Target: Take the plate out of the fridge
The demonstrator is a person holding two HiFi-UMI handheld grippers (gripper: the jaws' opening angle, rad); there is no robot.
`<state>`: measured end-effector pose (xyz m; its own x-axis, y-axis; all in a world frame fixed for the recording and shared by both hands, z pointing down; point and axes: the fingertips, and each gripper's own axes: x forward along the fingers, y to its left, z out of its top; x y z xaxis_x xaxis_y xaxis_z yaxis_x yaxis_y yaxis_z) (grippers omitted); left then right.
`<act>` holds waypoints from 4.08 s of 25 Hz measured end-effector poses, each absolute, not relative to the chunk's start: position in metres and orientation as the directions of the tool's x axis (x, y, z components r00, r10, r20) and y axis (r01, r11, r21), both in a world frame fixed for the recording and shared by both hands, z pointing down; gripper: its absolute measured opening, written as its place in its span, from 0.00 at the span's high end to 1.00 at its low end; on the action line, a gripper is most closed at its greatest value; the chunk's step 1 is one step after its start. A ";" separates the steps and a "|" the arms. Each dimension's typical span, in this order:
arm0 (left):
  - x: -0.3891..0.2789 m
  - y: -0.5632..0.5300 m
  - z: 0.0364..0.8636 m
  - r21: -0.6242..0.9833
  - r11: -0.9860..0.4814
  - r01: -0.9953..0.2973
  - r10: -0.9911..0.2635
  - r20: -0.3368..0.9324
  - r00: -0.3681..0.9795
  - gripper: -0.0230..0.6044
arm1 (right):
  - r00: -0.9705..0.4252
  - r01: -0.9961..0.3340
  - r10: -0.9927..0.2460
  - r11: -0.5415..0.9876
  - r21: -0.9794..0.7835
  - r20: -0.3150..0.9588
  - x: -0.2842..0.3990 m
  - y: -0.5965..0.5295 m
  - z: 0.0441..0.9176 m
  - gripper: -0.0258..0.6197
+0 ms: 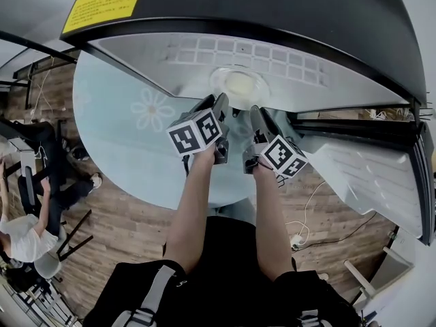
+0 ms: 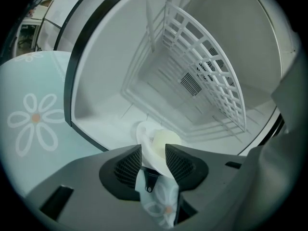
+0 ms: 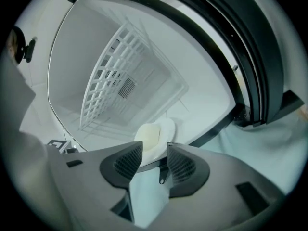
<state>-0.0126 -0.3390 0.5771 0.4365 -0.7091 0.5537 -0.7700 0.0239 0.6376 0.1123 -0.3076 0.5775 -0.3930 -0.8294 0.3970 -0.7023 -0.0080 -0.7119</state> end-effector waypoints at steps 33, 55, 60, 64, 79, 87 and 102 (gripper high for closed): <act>0.008 -0.328 0.603 0.746 0.049 -0.664 -0.677 0.514 0.527 0.75 | -0.408 -0.478 -0.840 -0.136 -0.868 0.357 0.095 -0.311 0.592 0.88; 0.008 -0.299 0.589 0.782 0.014 -0.624 -0.711 0.447 0.544 0.81 | -0.429 -0.475 -0.835 -0.116 -0.872 0.345 0.092 -0.283 0.579 0.88; 0.004 -0.292 0.575 0.777 -0.011 -0.630 -0.725 0.428 0.540 0.81 | -0.442 -0.464 -0.840 -0.087 -0.882 0.316 0.089 -0.276 0.567 0.88; 0.003 -0.283 0.559 0.774 -0.029 -0.633 -0.743 0.407 0.531 0.81 | -0.454 -0.467 -0.845 -0.045 -0.883 0.282 0.088 -0.270 0.550 0.88; -0.007 -0.261 0.489 0.726 -0.088 -0.682 -0.824 0.332 0.460 0.81 | -0.503 -0.430 -0.852 0.103 -0.897 0.144 0.081 -0.252 0.489 0.86; 0.002 -0.233 0.472 0.720 -0.082 -0.690 -0.849 0.312 0.427 0.81 | -0.543 -0.418 -0.830 0.139 -0.898 0.124 0.089 -0.228 0.472 0.86; 0.007 -0.202 0.460 0.715 -0.090 -0.693 -0.856 0.300 0.420 0.81 | -0.555 -0.402 -0.826 0.158 -0.902 0.103 0.093 -0.197 0.462 0.86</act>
<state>0.0069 -0.2023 0.4599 0.4204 -0.8564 0.2997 -0.6933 -0.0901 0.7150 0.0933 -0.1970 0.4615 -0.5547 -0.8257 0.1027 -0.4025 0.1583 -0.9016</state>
